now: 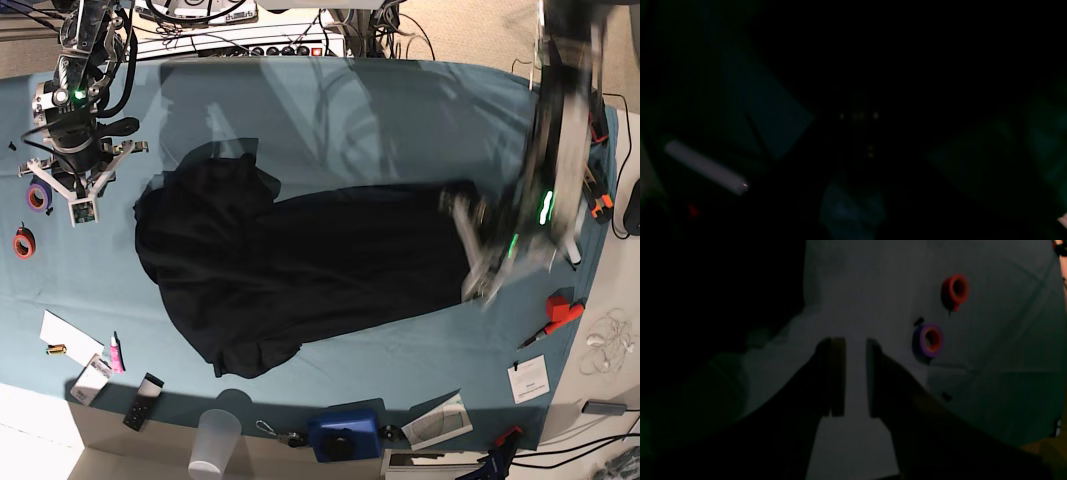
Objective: Layout the t-shirt on the table in an organized manner, then fold the t-shirt properly
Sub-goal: 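Grasp the shirt edges with both grippers and stretch them apart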
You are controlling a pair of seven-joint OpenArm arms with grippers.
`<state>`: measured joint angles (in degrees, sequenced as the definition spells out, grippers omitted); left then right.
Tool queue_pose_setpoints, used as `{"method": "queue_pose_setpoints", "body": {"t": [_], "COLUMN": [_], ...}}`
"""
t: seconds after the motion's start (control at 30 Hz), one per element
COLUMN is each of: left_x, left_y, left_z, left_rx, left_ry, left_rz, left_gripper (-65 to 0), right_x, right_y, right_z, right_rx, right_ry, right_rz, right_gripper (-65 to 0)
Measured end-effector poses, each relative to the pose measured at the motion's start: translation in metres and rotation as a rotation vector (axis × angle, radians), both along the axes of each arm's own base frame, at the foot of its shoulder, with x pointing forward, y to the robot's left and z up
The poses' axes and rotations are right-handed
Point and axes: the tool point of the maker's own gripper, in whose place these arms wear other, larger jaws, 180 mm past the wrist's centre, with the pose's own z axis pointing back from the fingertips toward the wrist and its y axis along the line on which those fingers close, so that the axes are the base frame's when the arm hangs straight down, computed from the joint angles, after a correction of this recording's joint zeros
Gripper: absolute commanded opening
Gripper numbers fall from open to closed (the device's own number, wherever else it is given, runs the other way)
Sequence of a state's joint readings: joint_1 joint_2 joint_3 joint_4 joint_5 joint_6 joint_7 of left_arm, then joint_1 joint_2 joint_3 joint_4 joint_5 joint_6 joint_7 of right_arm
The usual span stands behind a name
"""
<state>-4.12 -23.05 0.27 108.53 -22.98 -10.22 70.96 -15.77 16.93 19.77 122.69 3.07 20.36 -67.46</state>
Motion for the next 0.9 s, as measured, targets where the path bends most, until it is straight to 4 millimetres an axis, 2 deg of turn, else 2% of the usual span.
{"method": "queue_pose_setpoints", "body": {"t": [0.1, 0.2, 0.3, 0.43, 0.6, 0.63, 0.7, 0.77, 0.9], "left_x": [-0.024, -0.035, -0.031, -0.017, -0.017, -0.017, -0.017, -0.017, -0.019], "left_y": [0.021, 0.046, 0.068, 0.075, 0.070, 0.070, 0.077, 0.084, 0.103], "left_z": [0.012, 0.033, 0.051, 0.082, 0.085, 0.085, 0.083, 0.082, 0.080], "left_rx": [0.000, 0.005, 0.006, -0.041, -0.043, -0.038, 0.007, 0.054, 0.171], "left_ry": [-0.052, -0.142, -0.248, -0.400, -0.417, -0.416, -0.415, -0.412, -0.407], "left_rz": [0.069, 0.147, 0.201, 0.182, 0.130, 0.130, 0.141, 0.153, 0.182], "left_gripper": [-65.0, -65.0, -65.0, -65.0, -65.0, -65.0, -65.0, -65.0, -65.0], "right_x": [-0.003, -0.003, -0.005, 0.003, 0.002, -0.001, -0.003, -0.003, -0.003], "right_y": [0.001, 0.028, 0.062, 0.072, 0.074, 0.073, 0.077, 0.092, 0.129], "right_z": [-0.003, -0.012, -0.019, -0.014, -0.015, -0.018, -0.022, -0.026, -0.035], "right_rx": [0.021, 0.170, 0.316, 0.338, 0.342, 0.339, 0.330, 0.344, 0.364], "right_ry": [0.013, 0.016, 0.018, -0.040, -0.033, -0.012, 0.015, 0.029, 0.060], "right_rz": [-0.017, 0.063, 0.167, 0.201, 0.204, 0.197, 0.209, 0.261, 0.372], "right_gripper": [-53.4, -53.4, -53.4, -53.4, -53.3, -51.7, -44.0, -38.4, -38.1]}}
